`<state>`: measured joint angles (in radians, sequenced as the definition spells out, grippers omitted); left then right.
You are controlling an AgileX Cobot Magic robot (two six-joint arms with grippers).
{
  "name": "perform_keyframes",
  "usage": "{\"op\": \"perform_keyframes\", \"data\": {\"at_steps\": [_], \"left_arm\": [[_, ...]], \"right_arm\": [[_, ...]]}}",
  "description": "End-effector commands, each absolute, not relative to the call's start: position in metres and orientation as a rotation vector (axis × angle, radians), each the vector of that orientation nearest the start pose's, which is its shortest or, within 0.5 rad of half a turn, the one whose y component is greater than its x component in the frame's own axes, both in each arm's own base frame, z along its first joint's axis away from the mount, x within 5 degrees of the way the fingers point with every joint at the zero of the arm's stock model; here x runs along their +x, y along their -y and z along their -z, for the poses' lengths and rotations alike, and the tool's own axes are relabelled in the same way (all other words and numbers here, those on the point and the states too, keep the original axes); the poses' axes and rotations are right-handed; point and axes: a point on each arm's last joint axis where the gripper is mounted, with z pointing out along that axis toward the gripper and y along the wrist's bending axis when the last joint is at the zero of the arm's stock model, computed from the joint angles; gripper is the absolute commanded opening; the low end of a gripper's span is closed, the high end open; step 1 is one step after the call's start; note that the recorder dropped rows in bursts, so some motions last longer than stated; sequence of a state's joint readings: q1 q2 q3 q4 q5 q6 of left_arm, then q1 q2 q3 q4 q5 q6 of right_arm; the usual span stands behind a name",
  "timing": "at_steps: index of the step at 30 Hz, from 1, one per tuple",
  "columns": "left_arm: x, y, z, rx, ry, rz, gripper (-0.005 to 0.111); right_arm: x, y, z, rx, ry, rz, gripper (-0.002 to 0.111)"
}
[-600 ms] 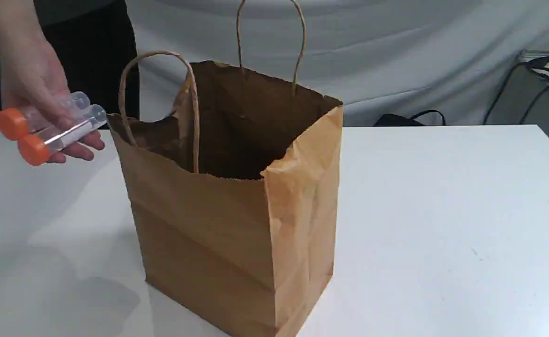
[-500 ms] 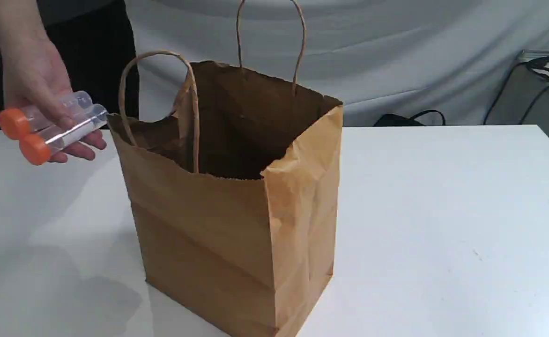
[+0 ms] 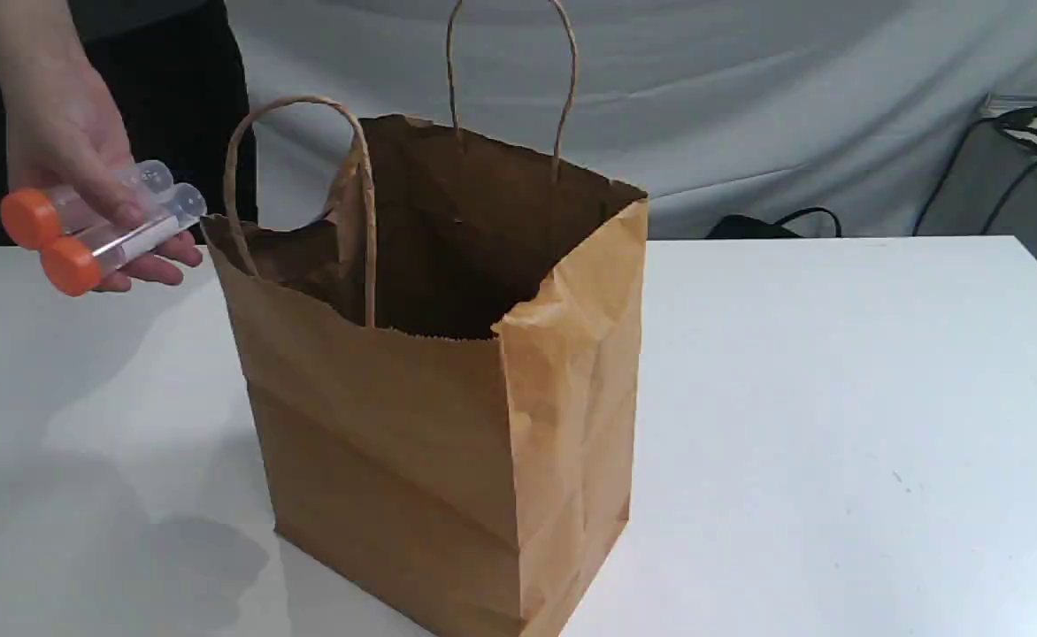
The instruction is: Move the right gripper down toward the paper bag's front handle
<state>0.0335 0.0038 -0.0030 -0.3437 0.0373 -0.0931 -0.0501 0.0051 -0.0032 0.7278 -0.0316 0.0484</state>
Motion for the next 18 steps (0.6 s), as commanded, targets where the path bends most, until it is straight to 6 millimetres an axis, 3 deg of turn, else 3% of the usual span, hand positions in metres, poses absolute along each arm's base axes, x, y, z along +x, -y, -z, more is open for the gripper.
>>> {"op": "perform_keyframes", "data": {"at_steps": [1,5,10,14,18], "left_arm": [[0.055,-0.001,-0.22,-0.345,-1.442,0.333,0.0],[0.052,-0.001,-0.233,-0.3,-1.423,0.299,0.0],[0.048,0.0,-0.25,-0.292,-1.385,0.311,0.0],[0.038,0.003,-0.281,-0.217,-1.4,0.281,0.0],[0.041,0.007,-0.307,-0.085,-1.527,0.187,0.0]], "right_arm": [[0.056,0.005,-0.216,0.586,-1.36,-0.547,0.0],[0.055,0.005,-0.218,0.556,-1.361,-0.519,0.0],[0.049,0.001,-0.249,0.398,-1.35,-0.419,0.0],[0.045,0.0,-0.261,0.354,-1.335,-0.39,0.0],[0.045,0.0,-0.261,0.355,-1.331,-0.389,0.0]]}}
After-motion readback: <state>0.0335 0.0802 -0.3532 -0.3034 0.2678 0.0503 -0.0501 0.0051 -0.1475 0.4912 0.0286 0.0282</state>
